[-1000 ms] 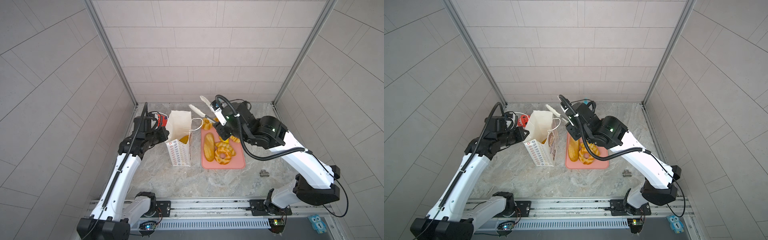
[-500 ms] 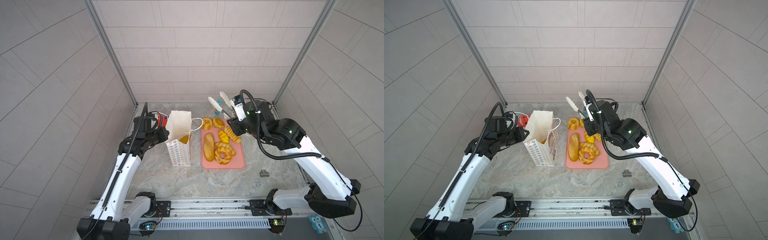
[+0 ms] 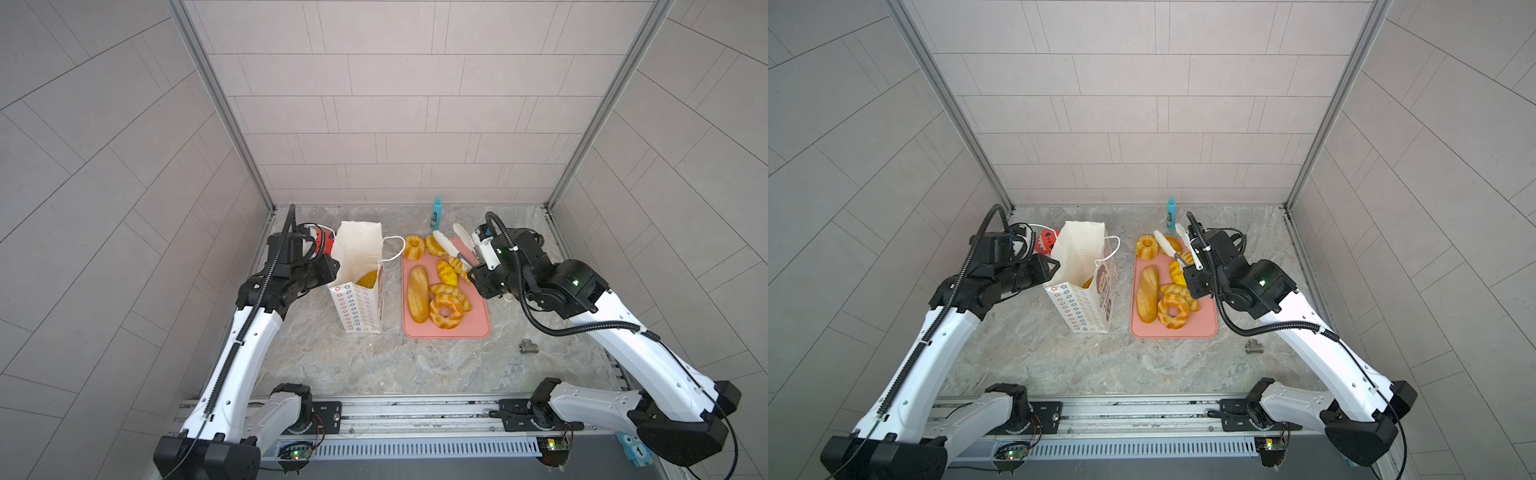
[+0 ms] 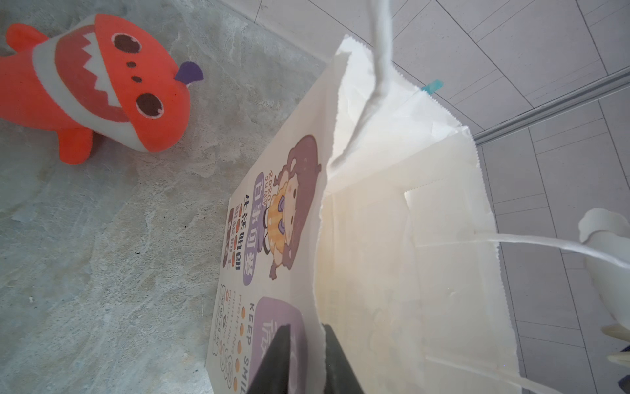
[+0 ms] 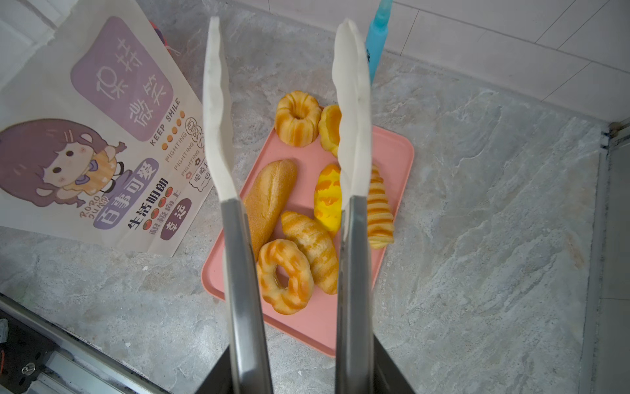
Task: Place the fake bread into the paper bag
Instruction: 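Move the tongs back over the tray toward the remaining breads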
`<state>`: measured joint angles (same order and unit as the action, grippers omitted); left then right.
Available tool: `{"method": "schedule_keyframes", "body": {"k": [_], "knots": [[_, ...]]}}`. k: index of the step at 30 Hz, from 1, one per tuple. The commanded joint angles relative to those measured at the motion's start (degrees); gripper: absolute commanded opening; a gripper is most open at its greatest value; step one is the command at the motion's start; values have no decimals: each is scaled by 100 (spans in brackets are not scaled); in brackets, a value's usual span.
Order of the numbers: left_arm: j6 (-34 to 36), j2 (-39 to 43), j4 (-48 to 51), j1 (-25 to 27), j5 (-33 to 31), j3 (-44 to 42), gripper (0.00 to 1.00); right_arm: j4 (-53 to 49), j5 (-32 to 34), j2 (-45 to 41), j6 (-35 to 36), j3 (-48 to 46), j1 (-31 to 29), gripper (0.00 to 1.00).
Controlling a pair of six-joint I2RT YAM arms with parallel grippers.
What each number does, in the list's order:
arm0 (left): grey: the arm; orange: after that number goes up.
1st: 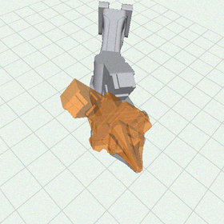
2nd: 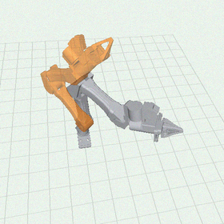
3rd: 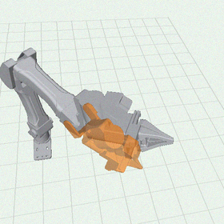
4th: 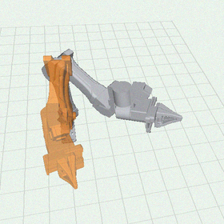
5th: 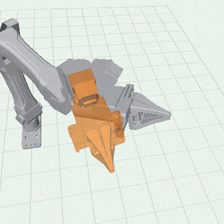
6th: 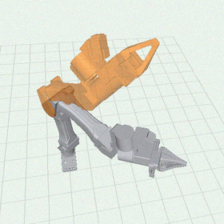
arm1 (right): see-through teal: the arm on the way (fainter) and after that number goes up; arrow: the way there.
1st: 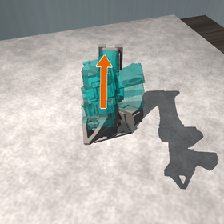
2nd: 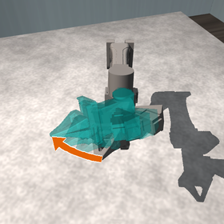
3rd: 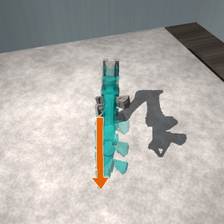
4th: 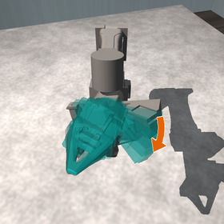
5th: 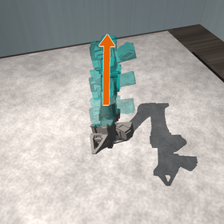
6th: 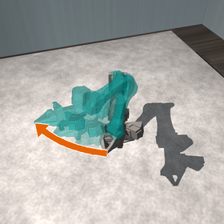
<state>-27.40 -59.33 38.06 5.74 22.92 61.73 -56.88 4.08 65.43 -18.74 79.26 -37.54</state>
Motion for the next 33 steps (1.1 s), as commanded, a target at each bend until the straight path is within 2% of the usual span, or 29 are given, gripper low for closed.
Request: {"method": "schedule_keyframes", "body": {"k": [1, 6, 13, 33], "knots": [[89, 109, 50, -28, 13, 3, 30, 72, -123, -244, -234, -191, 18, 47], [103, 123, 117, -25, -4, 77, 39, 49, -279, -334, -347, -501, 12, 47], [138, 198, 245, -23, -6, 216, 39, -57, -364, -493, -454, -895, 18, 47], [111, 301, 330, -21, 37, 333, 17, -419, -456, -1034, -691, -1726, 18, 47]]}}
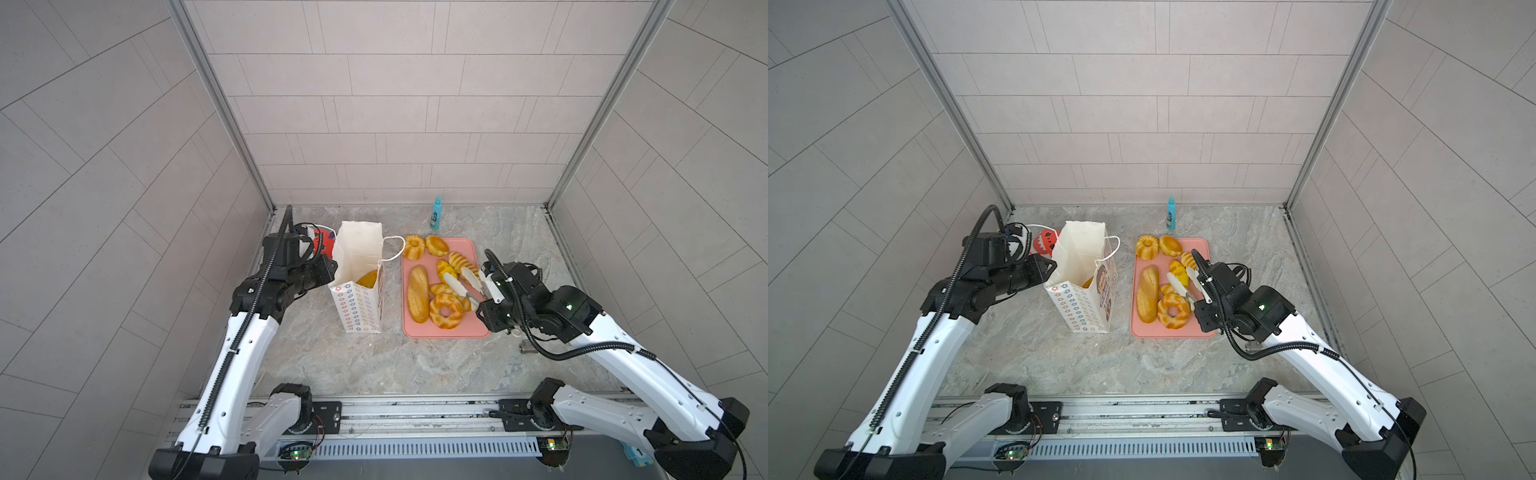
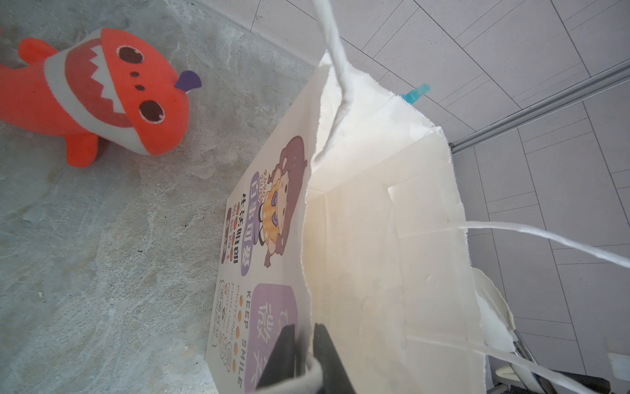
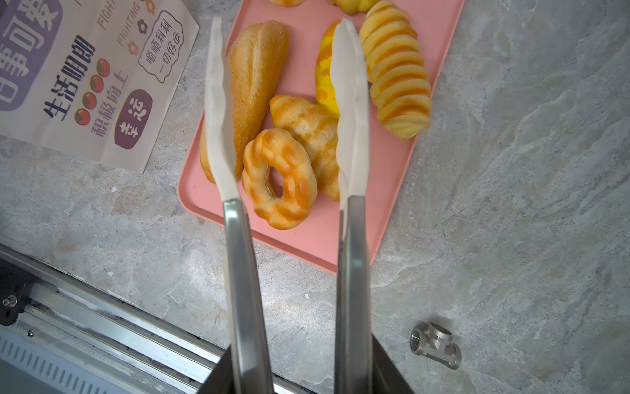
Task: Place the fake bread into the paper bag
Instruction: 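Lower the open tongs onto the orange ring donut nearest the robot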
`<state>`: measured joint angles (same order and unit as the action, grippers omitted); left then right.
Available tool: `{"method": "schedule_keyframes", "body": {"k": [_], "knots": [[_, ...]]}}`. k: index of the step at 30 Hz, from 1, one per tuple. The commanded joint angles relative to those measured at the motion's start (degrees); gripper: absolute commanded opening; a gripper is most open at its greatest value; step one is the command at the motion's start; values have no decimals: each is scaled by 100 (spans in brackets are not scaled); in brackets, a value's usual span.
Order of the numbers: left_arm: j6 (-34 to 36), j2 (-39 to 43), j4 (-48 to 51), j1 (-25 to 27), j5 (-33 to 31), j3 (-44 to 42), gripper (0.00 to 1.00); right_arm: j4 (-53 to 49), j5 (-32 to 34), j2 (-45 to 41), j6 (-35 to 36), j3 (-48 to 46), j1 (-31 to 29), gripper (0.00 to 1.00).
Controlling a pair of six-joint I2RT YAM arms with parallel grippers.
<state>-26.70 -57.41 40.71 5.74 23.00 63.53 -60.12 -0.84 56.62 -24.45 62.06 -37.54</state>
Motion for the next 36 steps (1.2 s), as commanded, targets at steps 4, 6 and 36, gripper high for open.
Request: {"method": "schedule_keyframes", "body": {"k": [4, 6, 36], "knots": [[48, 116, 51, -25, 46, 148, 13, -201, 49, -217, -139, -69, 17, 47], [52, 132, 51, -21, 55, 143, 11, -258, 36, -247, -153, -94, 15, 47], [24, 161, -62, -26, 59, -54, 9, -354, -1060, -1019, -893, -1421, 13, 49]]}}
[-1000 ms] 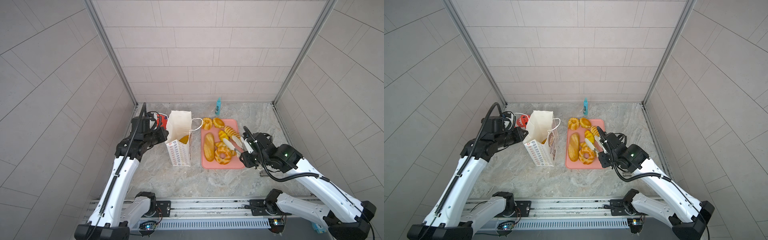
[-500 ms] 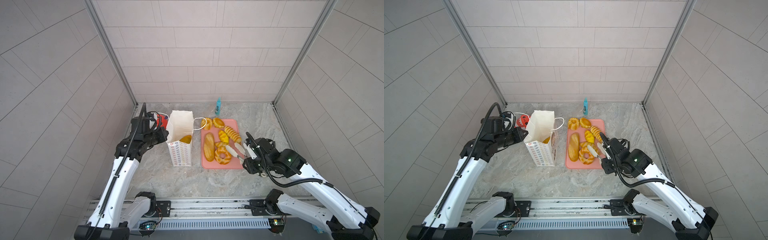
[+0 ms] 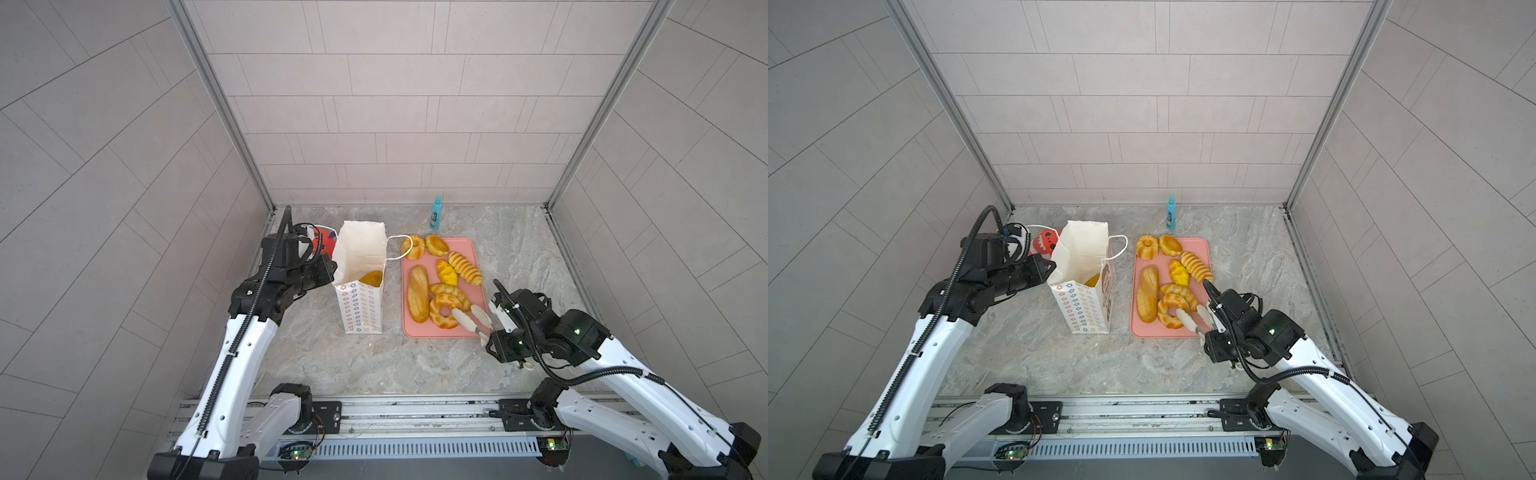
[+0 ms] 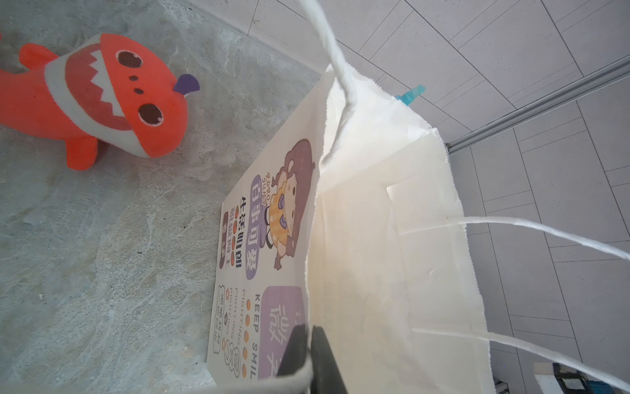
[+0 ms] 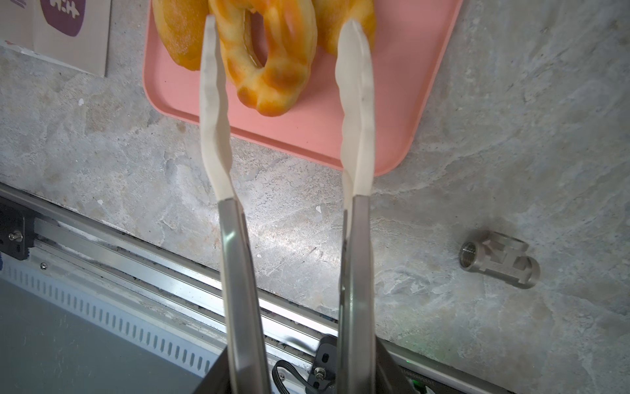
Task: Place the fake bread into the paper bag
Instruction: 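Lower the open tongs onto the orange ring donut nearest the robot, then squeeze the tongs shut on the ring donut with the right gripper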
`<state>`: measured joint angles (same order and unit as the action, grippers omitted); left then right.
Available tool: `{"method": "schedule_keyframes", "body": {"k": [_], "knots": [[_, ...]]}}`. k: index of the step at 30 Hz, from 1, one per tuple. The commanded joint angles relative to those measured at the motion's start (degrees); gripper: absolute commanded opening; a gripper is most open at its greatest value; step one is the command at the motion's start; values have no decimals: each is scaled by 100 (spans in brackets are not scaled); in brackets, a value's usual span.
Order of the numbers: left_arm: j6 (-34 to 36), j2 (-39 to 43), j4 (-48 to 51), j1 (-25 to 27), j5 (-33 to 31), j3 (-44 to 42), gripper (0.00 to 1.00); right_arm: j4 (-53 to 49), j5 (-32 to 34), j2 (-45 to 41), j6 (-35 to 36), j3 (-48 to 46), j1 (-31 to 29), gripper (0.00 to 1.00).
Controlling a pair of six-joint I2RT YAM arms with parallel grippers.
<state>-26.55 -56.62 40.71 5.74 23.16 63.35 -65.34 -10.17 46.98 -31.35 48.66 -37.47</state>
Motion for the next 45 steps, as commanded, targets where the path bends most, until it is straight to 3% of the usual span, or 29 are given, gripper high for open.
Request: {"method": "schedule_keyframes", "body": {"k": [1, 25, 45], "knots": [[9, 73, -63, -23, 48, -42, 9, 208, -157, -42, -204, -117, 10, 49], [-17, 76, -90, -24, 40, -99, 9, 917, -496, 391, -222, -573, 10, 52], [-24, 68, -100, -24, 40, -104, 9, 1063, -495, 450, -214, -604, 16, 32]]}}
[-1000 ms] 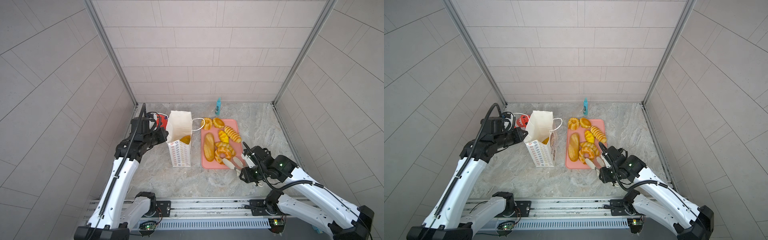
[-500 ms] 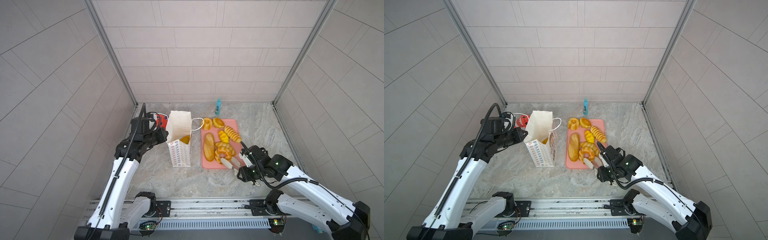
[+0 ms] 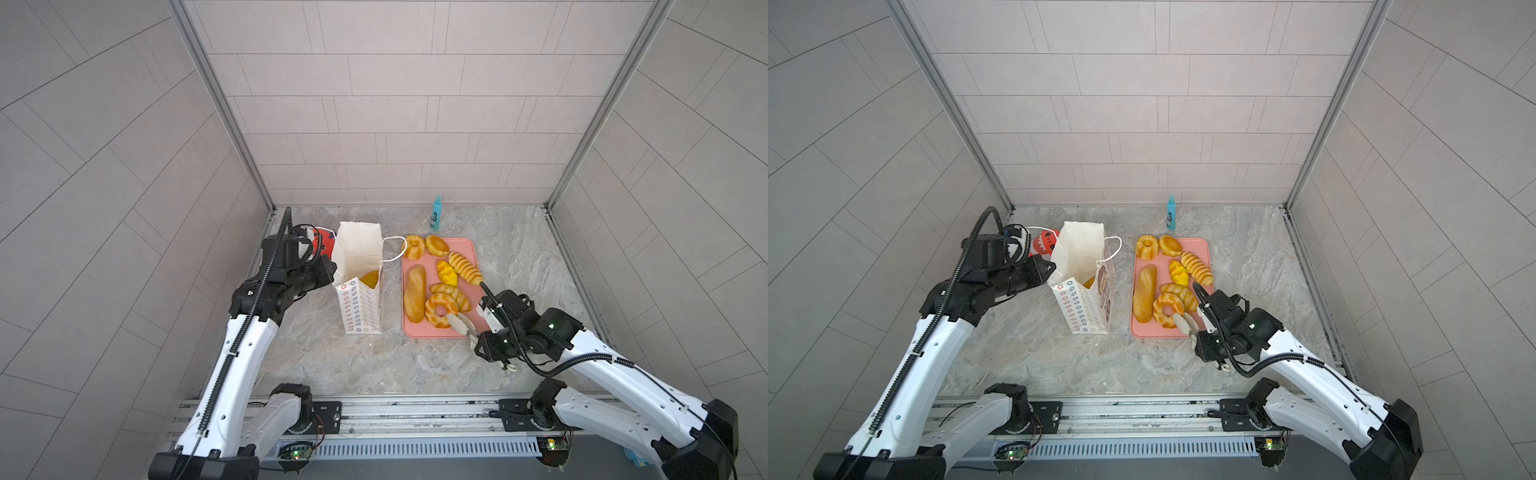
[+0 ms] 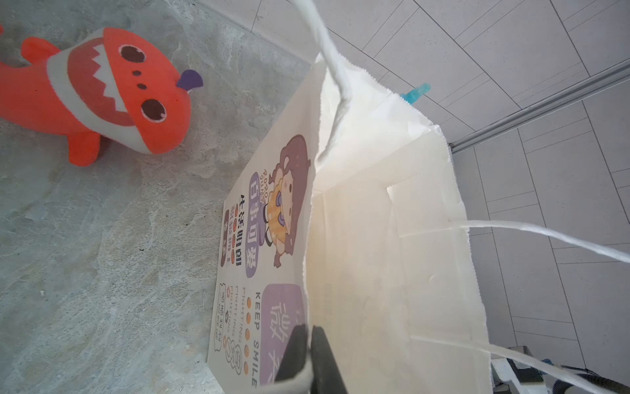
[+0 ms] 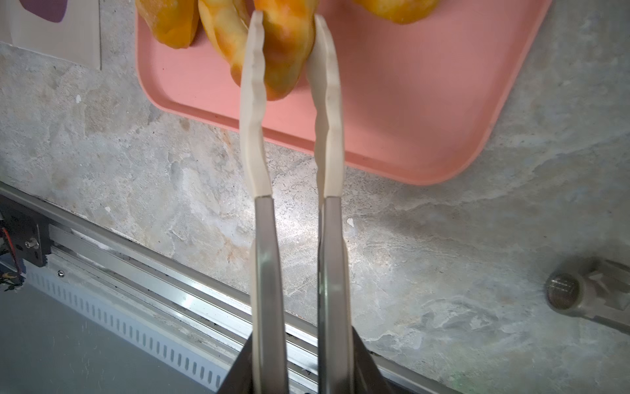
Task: Place the fake bread into the paper bag
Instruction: 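Squeeze the tongs shut on the ring donut with the right gripper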
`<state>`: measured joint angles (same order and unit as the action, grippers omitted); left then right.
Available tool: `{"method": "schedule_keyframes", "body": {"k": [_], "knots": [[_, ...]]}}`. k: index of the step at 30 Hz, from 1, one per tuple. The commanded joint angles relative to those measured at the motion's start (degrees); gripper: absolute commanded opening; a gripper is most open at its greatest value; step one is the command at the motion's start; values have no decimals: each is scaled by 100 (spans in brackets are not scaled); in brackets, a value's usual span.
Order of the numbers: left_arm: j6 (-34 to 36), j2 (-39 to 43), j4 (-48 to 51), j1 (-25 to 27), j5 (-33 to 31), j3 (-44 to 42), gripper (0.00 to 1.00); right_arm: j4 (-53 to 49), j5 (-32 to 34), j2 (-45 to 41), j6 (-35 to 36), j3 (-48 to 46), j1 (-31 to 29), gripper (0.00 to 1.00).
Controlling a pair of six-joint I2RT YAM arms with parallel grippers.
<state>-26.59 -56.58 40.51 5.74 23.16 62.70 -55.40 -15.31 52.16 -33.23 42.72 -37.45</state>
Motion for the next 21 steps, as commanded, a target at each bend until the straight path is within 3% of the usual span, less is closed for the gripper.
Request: {"method": "schedule_keyframes", "body": {"k": [1, 21], "knots": [[-20, 59, -79, -27, 40, -38, 9, 50, 27, -87, -25, -14, 17, 31], [-22, 16, -105, -27, 49, -18, 9, -474, 414, -443, 98, 437, 44, 23]]}}
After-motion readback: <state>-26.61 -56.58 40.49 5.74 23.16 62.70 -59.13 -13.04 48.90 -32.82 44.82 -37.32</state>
